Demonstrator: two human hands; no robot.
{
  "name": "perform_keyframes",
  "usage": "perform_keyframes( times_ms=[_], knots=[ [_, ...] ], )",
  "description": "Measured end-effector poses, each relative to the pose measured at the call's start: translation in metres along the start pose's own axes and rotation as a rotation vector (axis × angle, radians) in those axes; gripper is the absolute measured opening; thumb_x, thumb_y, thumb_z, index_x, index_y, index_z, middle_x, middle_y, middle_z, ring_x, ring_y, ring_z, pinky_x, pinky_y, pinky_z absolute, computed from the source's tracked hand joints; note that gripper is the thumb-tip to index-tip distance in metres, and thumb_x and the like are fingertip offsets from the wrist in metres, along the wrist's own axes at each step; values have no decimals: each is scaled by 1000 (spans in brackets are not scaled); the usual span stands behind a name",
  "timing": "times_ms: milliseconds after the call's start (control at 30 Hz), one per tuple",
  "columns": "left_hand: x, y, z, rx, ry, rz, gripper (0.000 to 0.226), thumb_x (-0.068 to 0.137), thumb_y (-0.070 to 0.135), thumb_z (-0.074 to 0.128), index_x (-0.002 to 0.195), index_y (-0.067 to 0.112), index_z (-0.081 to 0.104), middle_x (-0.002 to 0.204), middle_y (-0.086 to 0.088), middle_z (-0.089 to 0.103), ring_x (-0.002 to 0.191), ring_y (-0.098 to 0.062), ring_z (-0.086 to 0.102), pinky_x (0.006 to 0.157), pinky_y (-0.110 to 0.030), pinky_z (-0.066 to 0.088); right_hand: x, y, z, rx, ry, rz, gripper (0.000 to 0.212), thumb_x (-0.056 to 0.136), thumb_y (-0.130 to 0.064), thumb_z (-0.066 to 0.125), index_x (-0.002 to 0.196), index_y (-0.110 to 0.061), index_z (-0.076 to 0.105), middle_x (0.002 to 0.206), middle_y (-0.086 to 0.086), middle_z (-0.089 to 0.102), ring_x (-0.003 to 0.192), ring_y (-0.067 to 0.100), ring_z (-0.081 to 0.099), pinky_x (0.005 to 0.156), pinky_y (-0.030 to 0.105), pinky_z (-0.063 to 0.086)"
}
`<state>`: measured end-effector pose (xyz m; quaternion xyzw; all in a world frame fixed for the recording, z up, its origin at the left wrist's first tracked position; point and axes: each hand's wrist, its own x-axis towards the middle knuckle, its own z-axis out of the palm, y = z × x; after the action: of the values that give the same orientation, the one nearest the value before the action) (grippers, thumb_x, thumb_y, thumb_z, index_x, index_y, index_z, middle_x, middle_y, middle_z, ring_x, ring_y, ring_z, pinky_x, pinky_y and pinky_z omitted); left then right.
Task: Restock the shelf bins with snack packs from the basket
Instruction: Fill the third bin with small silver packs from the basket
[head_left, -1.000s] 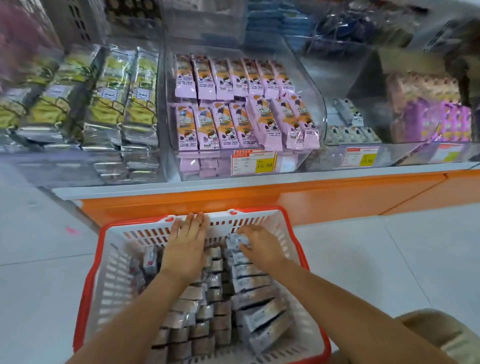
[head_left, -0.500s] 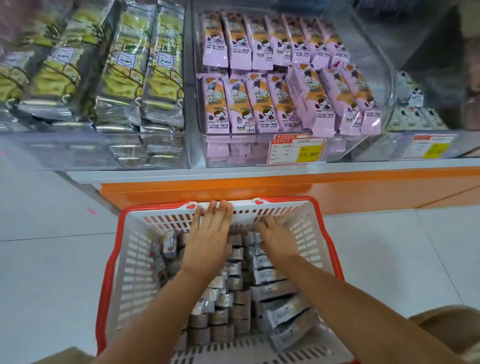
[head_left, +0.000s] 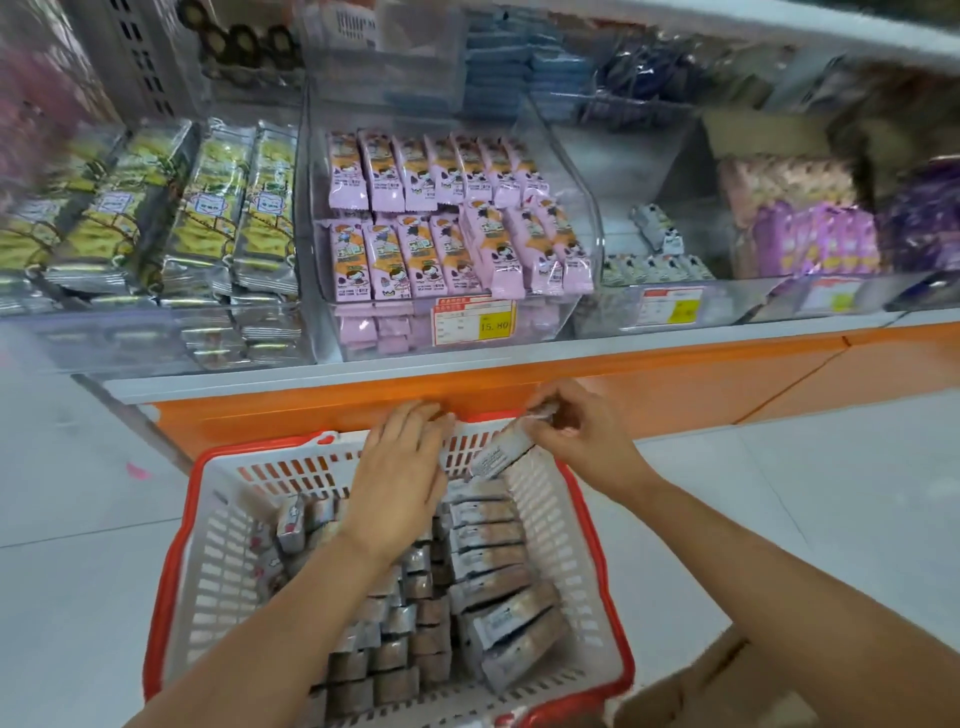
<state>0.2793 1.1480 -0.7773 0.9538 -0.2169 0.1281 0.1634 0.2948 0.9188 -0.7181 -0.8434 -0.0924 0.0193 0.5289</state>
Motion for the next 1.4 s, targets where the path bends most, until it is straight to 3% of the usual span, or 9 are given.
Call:
perform_keyframes(
  times_ms=[167, 267, 367, 500, 667, 800, 967, 1200, 1400],
  knots=[
    [38, 47, -45, -81, 355, 53, 43, 83, 14, 46, 123, 6, 58, 117, -13, 54, 111, -29, 44, 96, -41, 33, -18, -56, -75, 36, 225, -164, 11, 79, -8, 64, 87, -9, 56, 82, -10, 61, 77, 7, 56, 67, 16, 45],
    [62, 64, -59, -77, 459, 76, 40, 85, 13, 46, 123, 6, 55, 119, -16, 53, 112, -31, 44, 94, -44, 35, -18, -78, -117, 24, 435, -253, 14, 78, -15, 66, 80, -19, 53, 81, -14, 62, 79, 7, 58, 71, 18, 45],
    [84, 78, -71, -63, 450, 145, 42, 84, 15, 45, 124, 7, 56, 125, -16, 55, 120, -31, 41, 102, -45, 30, -7, -84, -149, -53, 586, -239, 16, 79, -16, 65, 75, -21, 50, 79, -9, 63, 75, 7, 59, 70, 22, 46],
    [112, 87, -79, 54, 306, 222, 52, 87, 20, 40, 136, 8, 52, 145, -13, 48, 139, -29, 33, 116, -46, 19, 27, -70, -172, -193, 685, -95, 29, 84, -18, 70, 68, -25, 47, 74, -1, 60, 71, 21, 60, 67, 35, 49],
    [141, 82, -67, 220, 171, 220, 66, 91, 23, 51, 153, 12, 31, 160, -10, 29, 149, -28, 22, 122, -48, 13, 87, -50, -184, -357, 677, -6, 20, 84, -23, 72, 75, -18, 56, 76, -6, 57, 71, 8, 51, 68, 28, 40],
    [150, 78, -54, 312, 154, 226, 68, 92, 30, 39, 155, 12, 17, 161, -13, 25, 150, -30, 20, 122, -52, 9, 139, -32, -191, -459, 630, 71, 11, 85, -20, 73, 94, -20, 66, 88, -5, 60, 85, 13, 56, 76, 32, 50],
    [152, 78, -42, 372, 164, 240, 77, 86, 34, 52, 153, 9, 23, 161, -16, 24, 149, -35, 20, 121, -54, 6, 197, -3, -192, -609, 553, 142, 14, 85, -14, 70, 99, -15, 68, 105, 11, 70, 94, 28, 65, 81, 39, 53],
    [156, 77, -38, 355, 190, 247, 70, 85, 31, 36, 151, 9, 27, 158, -15, 32, 147, -34, 27, 119, -53, 13, 230, 24, -191, -868, 387, 245, 23, 89, -28, 64, 107, -17, 71, 112, 20, 67, 101, 36, 63, 88, 42, 53],
    [156, 77, -38, 325, 207, 246, 70, 84, 30, 39, 150, 10, 33, 157, -15, 35, 146, -34, 30, 118, -53, 17, 231, 29, -184, -1005, 288, 331, 19, 88, -15, 66, 106, -20, 68, 109, 13, 67, 101, 33, 62, 74, 33, 45]
  ],
)
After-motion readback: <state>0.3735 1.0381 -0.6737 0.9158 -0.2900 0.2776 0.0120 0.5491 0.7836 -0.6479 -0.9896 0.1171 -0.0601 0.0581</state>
